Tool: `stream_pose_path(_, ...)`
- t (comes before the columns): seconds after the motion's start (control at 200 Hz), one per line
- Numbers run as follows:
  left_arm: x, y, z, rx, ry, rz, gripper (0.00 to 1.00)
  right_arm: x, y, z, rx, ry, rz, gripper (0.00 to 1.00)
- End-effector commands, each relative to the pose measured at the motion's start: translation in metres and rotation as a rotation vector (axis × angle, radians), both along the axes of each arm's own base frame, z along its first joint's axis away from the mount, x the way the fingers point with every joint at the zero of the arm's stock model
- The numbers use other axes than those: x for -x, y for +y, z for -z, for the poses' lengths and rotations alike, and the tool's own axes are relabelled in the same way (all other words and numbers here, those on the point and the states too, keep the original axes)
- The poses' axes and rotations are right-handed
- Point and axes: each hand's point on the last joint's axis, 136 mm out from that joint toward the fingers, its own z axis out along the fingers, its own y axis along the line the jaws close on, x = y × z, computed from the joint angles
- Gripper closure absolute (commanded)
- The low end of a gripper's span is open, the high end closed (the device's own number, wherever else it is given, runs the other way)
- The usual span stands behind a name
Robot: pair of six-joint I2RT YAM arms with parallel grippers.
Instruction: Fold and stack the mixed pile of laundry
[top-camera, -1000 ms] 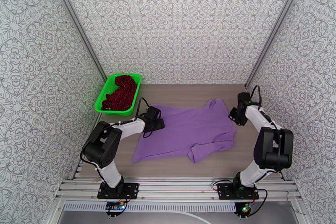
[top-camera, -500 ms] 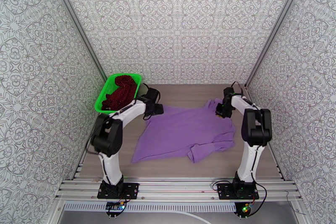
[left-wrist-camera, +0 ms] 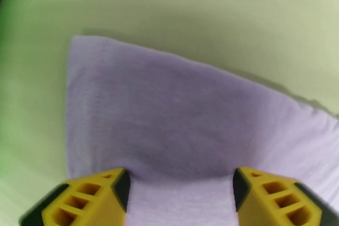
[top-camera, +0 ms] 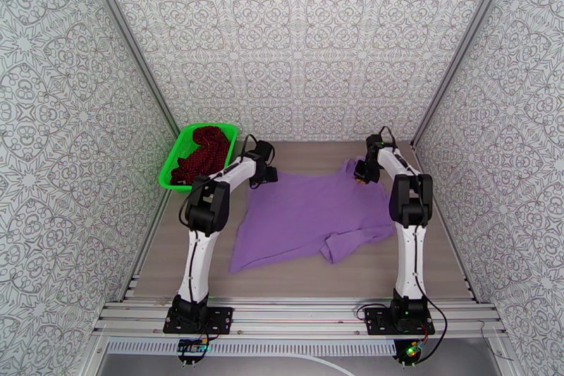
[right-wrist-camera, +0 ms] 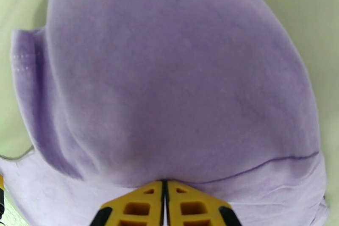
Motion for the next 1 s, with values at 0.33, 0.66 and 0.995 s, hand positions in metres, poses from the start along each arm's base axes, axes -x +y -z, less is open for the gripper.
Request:
stream_pose_path(0.33, -0.024, 0.026, 0.032, 0.031, 0.069, -0.039, 0.3, -0.047, 0.022, -0.011, -0.114, -0.096, 0.016, 0.83)
stream_pose_path(0.66, -0.051, 0.018, -0.093, 0.097, -0.195, 0.024, 0.17, 0.017, 0.026, -0.16, -0.044, -0.32, -0.137, 0.4)
stream_pose_path(0.995, 0.014, -0.001, -0.172, 0.108, -0.289, 0.085, 0.1, 0.204, 0.093, -0.107, 0.18, -0.103, -0.365, 0.33)
